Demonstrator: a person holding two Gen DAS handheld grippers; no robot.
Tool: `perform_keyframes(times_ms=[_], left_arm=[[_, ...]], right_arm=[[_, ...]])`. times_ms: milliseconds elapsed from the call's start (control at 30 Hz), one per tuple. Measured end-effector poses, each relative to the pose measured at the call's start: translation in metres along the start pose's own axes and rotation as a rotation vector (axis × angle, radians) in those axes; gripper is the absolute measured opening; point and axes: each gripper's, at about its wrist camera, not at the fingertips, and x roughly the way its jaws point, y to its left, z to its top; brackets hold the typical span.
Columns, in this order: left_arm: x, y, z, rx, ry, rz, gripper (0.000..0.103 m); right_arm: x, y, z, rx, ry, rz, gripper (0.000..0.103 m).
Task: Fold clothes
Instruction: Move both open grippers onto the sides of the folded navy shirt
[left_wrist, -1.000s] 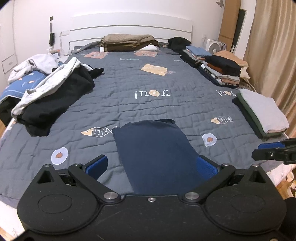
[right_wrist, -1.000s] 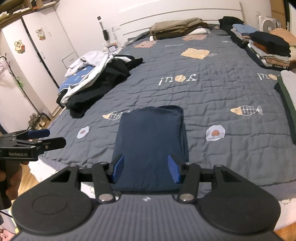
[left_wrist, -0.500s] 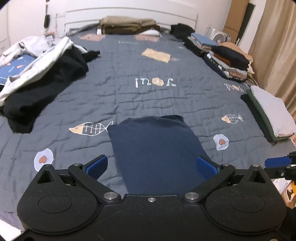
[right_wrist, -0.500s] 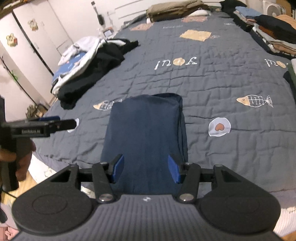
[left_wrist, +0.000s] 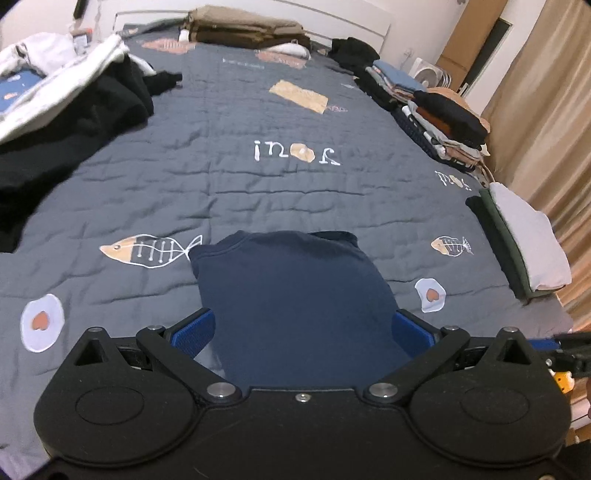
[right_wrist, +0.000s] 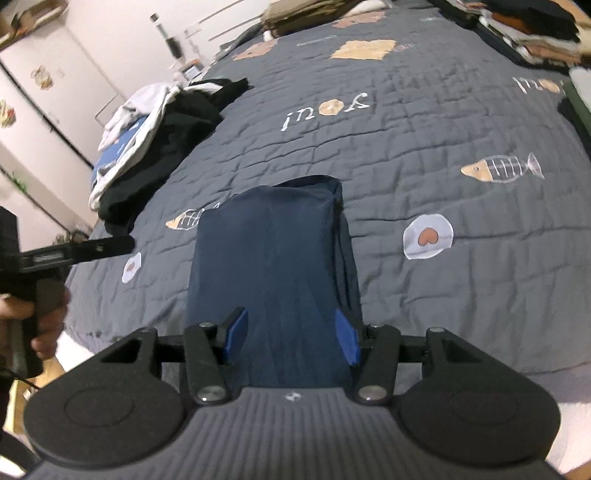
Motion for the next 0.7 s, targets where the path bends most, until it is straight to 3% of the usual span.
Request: perform_keyframes(times_ms=[233, 400, 700], left_arm=[[0.037, 0.038, -0.003, -0.04, 0.001, -0.071, 0.102], [0.065, 0.069, -0.008, -0.105, 0.023, -0.088, 0.1], [0.107, 0.102, -0.017, -0.166, 0.038, -0.177, 0.089]], right_arm=[[0.027, -0.015, -0.009, 0.047, 0.063, 0.089, 0.052], [0.053, -0.03, -0.014, 0.098, 0.107, 0.095, 0.052], [0.093, -0.062, -0.022, 0.137, 0.154, 0.137, 0.052]])
